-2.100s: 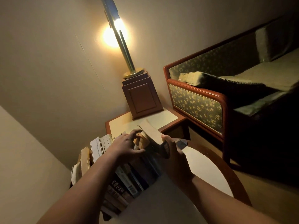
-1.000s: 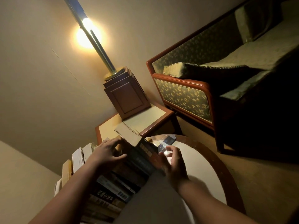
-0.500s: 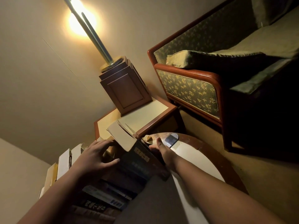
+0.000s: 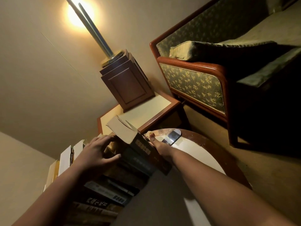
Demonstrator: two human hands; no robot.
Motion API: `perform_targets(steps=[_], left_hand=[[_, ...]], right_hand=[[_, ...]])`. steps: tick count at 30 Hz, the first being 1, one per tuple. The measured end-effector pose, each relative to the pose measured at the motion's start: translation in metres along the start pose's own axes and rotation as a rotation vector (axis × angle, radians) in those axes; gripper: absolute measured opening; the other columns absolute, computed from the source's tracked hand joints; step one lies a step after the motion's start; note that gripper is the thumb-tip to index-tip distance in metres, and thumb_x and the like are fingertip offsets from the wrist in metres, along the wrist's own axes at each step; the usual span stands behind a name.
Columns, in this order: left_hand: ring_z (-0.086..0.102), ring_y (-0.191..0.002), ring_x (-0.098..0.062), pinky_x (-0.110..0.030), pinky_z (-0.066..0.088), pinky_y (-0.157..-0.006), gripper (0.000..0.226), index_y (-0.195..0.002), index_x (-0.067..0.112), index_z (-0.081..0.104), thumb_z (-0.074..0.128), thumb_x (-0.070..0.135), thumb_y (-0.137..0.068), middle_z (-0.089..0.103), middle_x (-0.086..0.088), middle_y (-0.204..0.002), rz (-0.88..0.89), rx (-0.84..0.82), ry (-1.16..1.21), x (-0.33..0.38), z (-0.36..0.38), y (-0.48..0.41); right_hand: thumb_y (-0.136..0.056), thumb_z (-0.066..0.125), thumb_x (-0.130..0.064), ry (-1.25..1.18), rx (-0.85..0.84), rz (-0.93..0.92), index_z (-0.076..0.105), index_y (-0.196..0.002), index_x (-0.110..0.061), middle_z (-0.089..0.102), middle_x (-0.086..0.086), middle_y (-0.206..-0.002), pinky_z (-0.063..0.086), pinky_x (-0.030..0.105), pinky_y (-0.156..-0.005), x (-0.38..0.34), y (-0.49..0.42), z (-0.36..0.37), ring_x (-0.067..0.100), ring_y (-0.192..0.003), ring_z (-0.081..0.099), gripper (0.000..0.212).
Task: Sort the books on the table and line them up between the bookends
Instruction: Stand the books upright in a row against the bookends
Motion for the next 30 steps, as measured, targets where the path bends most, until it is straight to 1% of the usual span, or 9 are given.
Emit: perform_targets(steps=[2,4,6,10,13,15,17,27,30], left_hand=[[0.041,-0.133,-0.020,-0.039,0.043,-0.104,0.113,-0.144,0.025,0.042,0.045,0.087,-0.049,0.049,-0.002,-0.143,-0.011,-0.001,0.004,0.001,-0.001,0.000],[0.042,-0.131,-0.020,-0.039,0.043,-0.103,0.118,-0.143,0.025,0.043,0.046,0.091,-0.046,0.050,-0.002,-0.142,-0.016,-0.001,0.007,0.001,-0.002,0.000],[0.043,-0.130,-0.021,-0.040,0.044,-0.103,0.113,-0.143,0.025,0.044,0.046,0.088,-0.049,0.051,-0.002,-0.141,-0.017,0.002,0.014,0.000,-0.002,0.000],[0.046,-0.126,-0.023,-0.042,0.046,-0.099,0.110,-0.140,0.023,0.048,0.047,0.089,-0.052,0.056,-0.004,-0.136,0.024,0.016,0.013,-0.003,-0.001,-0.002],[0.046,-0.127,-0.025,-0.044,0.046,-0.100,0.107,-0.140,0.020,0.049,0.047,0.081,-0.052,0.055,-0.006,-0.137,0.024,0.014,0.016,-0.001,-0.001,-0.003],[0.046,-0.128,-0.026,-0.045,0.045,-0.101,0.108,-0.140,0.019,0.049,0.047,0.081,-0.051,0.055,-0.006,-0.137,0.022,0.015,0.022,0.001,-0.002,-0.003],[0.047,-0.127,-0.025,-0.045,0.046,-0.100,0.107,-0.140,0.021,0.049,0.047,0.082,-0.052,0.056,-0.004,-0.136,0.030,0.023,0.018,0.003,-0.003,-0.002],[0.041,-0.132,-0.024,-0.043,0.041,-0.105,0.101,-0.142,0.022,0.047,0.059,0.073,-0.056,0.052,-0.005,-0.140,-0.003,-0.002,0.062,0.004,-0.002,0.001],[0.042,-0.130,-0.022,-0.045,0.043,-0.104,0.104,-0.139,0.024,0.050,0.051,0.081,-0.052,0.053,-0.002,-0.138,0.020,-0.013,0.055,0.004,-0.003,0.001]], right_hand=[[-0.085,0.039,-0.078,0.065,-0.020,-0.038,0.045,-0.142,-0.018,0.052,0.017,-0.141,0.031,0.046,-0.115,-0.010,0.009,0.002,0.034,-0.130,0.047,0.083],[-0.096,0.030,-0.067,0.101,0.021,-0.094,0.059,-0.121,-0.025,0.054,0.016,-0.138,0.032,0.045,-0.114,-0.016,0.020,-0.003,0.032,-0.129,0.048,0.057],[-0.093,0.022,-0.072,0.081,0.101,-0.188,0.065,-0.116,-0.026,0.063,0.007,-0.125,0.039,0.044,-0.109,-0.017,0.035,-0.008,0.025,-0.120,0.055,0.067],[-0.085,0.023,-0.082,0.194,0.495,-0.640,0.062,-0.119,-0.025,0.067,-0.004,-0.110,0.054,0.034,-0.091,-0.002,0.095,-0.014,0.009,-0.106,0.062,0.077],[-0.085,0.045,-0.076,0.432,0.485,-0.741,0.052,-0.133,-0.026,0.058,-0.008,-0.127,0.051,0.024,-0.095,0.021,0.115,0.010,0.003,-0.114,0.055,0.069],[-0.086,0.070,-0.049,0.631,0.586,-0.786,0.052,-0.136,-0.015,0.056,0.004,-0.130,0.051,0.024,-0.095,0.023,0.106,0.014,0.014,-0.115,0.058,0.063],[-0.081,0.080,-0.021,0.680,0.735,-0.857,0.063,-0.124,-0.006,0.063,0.014,-0.113,0.054,0.025,-0.083,0.017,0.100,0.013,0.025,-0.098,0.068,0.049],[-0.072,0.084,-0.001,0.634,0.889,-0.815,0.069,-0.104,0.001,0.069,0.017,-0.089,0.060,0.035,-0.067,0.000,0.097,0.025,0.031,-0.078,0.072,0.036],[-0.092,0.068,-0.024,0.509,0.904,-0.747,0.061,-0.120,-0.005,0.067,0.013,-0.111,0.057,0.033,-0.084,0.014,0.098,0.027,0.026,-0.103,0.066,0.035]])
Point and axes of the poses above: each hand's wrist, its own y-axis away from the middle knuckle, its own z-axis out of the palm, x = y × z, the point moved 7 cm from there along -y, towards the middle knuckle
